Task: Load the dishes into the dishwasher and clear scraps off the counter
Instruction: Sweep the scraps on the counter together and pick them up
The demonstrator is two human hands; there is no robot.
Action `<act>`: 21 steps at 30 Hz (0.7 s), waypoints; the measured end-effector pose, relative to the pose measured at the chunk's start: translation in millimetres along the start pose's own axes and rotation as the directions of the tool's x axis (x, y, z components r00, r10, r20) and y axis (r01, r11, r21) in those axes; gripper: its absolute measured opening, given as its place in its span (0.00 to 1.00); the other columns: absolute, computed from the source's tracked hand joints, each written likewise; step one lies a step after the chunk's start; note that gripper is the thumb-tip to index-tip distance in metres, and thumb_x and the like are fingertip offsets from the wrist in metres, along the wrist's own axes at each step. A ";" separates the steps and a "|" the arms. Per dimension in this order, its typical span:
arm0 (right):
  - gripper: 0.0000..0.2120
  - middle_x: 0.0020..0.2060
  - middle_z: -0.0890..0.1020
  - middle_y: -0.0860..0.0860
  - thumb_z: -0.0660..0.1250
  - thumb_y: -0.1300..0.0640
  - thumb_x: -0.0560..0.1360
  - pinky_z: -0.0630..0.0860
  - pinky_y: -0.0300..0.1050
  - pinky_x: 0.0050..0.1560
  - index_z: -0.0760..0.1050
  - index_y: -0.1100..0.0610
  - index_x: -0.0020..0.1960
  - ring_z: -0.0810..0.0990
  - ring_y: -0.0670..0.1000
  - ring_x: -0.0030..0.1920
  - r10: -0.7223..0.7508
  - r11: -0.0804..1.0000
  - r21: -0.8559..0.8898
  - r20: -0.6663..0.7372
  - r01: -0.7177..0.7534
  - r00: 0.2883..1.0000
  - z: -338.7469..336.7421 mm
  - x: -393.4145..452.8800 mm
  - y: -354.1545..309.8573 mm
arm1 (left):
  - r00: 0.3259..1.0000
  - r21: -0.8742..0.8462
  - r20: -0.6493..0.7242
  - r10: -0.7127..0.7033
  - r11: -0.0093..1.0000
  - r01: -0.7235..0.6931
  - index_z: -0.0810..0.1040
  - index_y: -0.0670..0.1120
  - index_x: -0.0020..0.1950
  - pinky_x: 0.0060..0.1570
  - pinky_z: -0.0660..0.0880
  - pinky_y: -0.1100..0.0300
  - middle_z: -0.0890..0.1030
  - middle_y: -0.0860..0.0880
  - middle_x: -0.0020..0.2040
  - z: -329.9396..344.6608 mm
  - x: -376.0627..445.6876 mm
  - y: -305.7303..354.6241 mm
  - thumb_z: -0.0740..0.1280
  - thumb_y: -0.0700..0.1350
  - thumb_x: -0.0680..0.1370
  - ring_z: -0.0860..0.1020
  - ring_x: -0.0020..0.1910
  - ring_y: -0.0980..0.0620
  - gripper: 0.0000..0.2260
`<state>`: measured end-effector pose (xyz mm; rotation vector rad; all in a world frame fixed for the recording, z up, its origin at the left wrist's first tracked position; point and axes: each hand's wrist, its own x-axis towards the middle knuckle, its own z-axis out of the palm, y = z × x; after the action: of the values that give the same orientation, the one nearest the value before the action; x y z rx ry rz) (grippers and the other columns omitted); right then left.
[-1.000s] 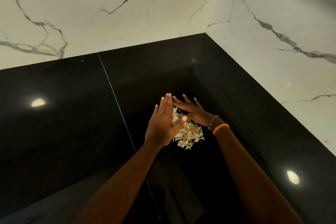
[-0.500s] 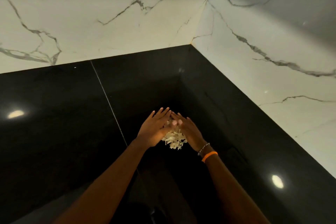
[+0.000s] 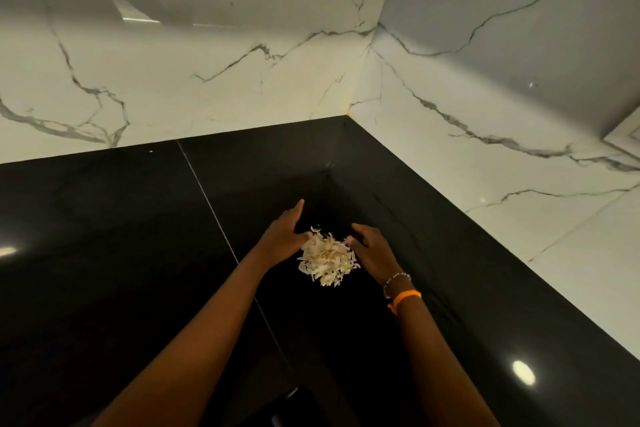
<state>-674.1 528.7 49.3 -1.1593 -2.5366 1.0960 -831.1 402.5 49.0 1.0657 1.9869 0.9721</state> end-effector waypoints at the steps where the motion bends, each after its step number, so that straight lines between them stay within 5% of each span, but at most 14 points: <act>1: 0.27 0.70 0.63 0.59 0.63 0.53 0.77 0.61 0.49 0.71 0.60 0.58 0.73 0.64 0.57 0.70 0.015 0.991 -0.134 0.095 -0.002 0.995 -6.9 5.3 3.3 | 0.999 0.067 0.049 -0.022 0.998 0.019 0.48 0.50 0.77 0.74 0.53 0.46 0.55 0.45 0.77 -2.1 3.3 -3.6 0.66 0.45 0.77 0.55 0.75 0.44 0.35; 4: 0.43 0.73 0.56 0.58 0.71 0.45 0.70 0.57 0.57 0.73 0.50 0.52 0.76 0.58 0.62 0.72 0.143 0.905 -0.425 0.316 0.005 0.938 -9.7 11.5 5.0 | 0.985 0.364 0.168 -0.049 0.931 -0.016 0.48 0.49 0.77 0.74 0.50 0.43 0.53 0.45 0.77 6.2 7.3 -8.1 0.71 0.51 0.72 0.53 0.75 0.40 0.42; 7: 0.51 0.71 0.61 0.56 0.76 0.43 0.61 0.57 0.59 0.70 0.51 0.49 0.75 0.58 0.61 0.71 0.075 0.829 -0.546 0.326 0.123 0.942 5.4 9.8 -1.3 | 0.986 0.509 0.162 -0.042 0.859 -0.047 0.50 0.52 0.77 0.72 0.54 0.42 0.54 0.48 0.77 21.0 4.0 -5.4 0.73 0.56 0.69 0.52 0.73 0.39 0.44; 11: 0.43 0.69 0.65 0.55 0.75 0.48 0.65 0.56 0.56 0.69 0.56 0.48 0.73 0.58 0.58 0.70 0.016 0.816 -0.554 0.307 0.165 0.952 15.8 4.4 -17.6 | 0.992 0.553 0.125 0.005 0.830 -0.074 0.62 0.57 0.71 0.68 0.60 0.43 0.64 0.50 0.71 32.5 10.3 -10.7 0.74 0.59 0.64 0.61 0.69 0.42 0.39; 17: 0.23 0.62 0.70 0.55 0.70 0.48 0.68 0.63 0.50 0.55 0.70 0.48 0.61 0.65 0.57 0.62 0.053 0.867 -0.495 0.190 0.049 0.980 37.3 5.7 -12.6 | 0.985 0.514 -0.004 0.170 0.845 -0.144 0.77 0.50 0.45 0.58 0.66 0.55 0.77 0.48 0.51 43.4 5.2 -8.6 0.66 0.50 0.75 0.73 0.58 0.48 0.05; 21: 0.13 0.57 0.75 0.57 0.66 0.55 0.73 0.67 0.48 0.56 0.75 0.56 0.56 0.70 0.58 0.58 -0.021 0.887 -0.459 0.071 0.051 0.997 39.1 2.0 -12.8 | 0.988 0.348 -0.105 0.111 0.935 -0.068 0.79 0.43 0.40 0.41 0.73 0.61 0.79 0.45 0.42 42.8 -1.5 -2.9 0.65 0.42 0.76 0.77 0.39 0.52 0.07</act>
<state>-698.9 502.6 29.3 -1.1762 -2.9542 0.5326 -796.5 412.6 25.6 1.3219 2.2847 0.7675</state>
